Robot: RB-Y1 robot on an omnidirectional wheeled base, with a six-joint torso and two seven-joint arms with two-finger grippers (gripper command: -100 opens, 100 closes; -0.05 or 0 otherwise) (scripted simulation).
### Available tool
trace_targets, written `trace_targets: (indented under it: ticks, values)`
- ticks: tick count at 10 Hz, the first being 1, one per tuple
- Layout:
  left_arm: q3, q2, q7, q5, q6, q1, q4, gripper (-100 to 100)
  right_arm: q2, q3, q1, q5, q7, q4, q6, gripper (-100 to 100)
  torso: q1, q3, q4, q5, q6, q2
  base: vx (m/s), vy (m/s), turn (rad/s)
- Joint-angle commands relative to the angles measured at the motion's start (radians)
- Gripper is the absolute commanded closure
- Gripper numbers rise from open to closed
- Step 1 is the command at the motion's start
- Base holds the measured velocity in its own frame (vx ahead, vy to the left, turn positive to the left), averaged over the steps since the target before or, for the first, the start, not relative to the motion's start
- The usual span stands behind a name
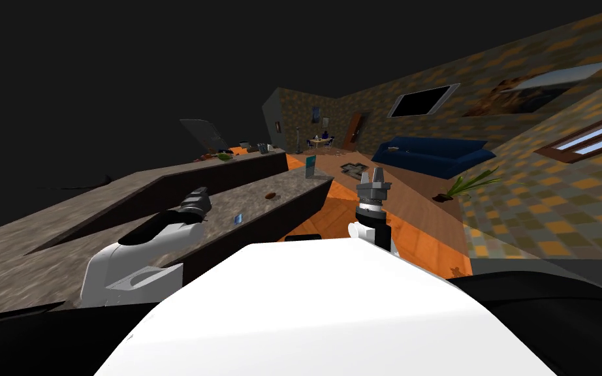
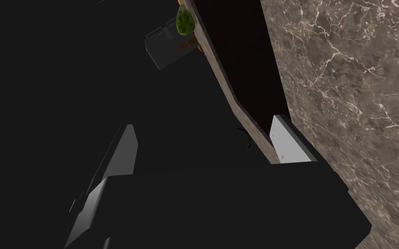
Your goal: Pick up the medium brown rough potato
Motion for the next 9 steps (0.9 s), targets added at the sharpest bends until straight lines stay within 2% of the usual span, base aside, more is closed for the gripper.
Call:
trace_targets:
  ticks: [1,3,4,6,7,9]
  values:
    - [0.031,0.010,0.003,0.019,0.050,-0.015,0.015,-100,0.000,0.000,0.000,0.000,0.000,0.000,0.000,0,0.000,0.000,0.000,0.000,0.000,0.000,-0.009,-0.006,-0.221]
    - [0.031,0.010,0.003,0.019,0.103,-0.015,0.015,-100,0.000,0.000,0.000,0.000,0.000,0.000,0.000,0,0.000,0.000,0.000,0.000,0.000,0.000,-0.007,0.001,-0.045]
    - [0.061,0.021,0.006,0.038,0.135,-0.033,0.036,-100,0.000,0.000,0.000,0.000,0.000,0.000,0.000,0,0.000,0.000,0.000,0.000,0.000,0.000,-0.004,-0.012,-0.203]
    - [0.061,0.021,0.006,0.038,0.182,-0.033,0.036,-100,0.000,0.000,0.000,0.000,0.000,0.000,0.000,0,-0.001,0.000,0.000,0.000,0.000,0.000,-0.002,-0.004,-0.071]
    - [0.089,0.031,0.011,0.057,0.211,-0.050,0.059,-100,0.000,0.000,0.000,0.000,0.000,0.000,0.000,0,0.000,0.000,0.000,0.000,0.000,0.000,0.004,-0.016,-0.198]
    - [0.089,0.031,0.011,0.057,0.259,-0.050,0.059,-100,0.000,0.000,0.000,0.000,0.000,0.000,0.000,0,-0.001,-0.001,0.000,0.000,0.000,-0.001,0.002,-0.005,-0.059]
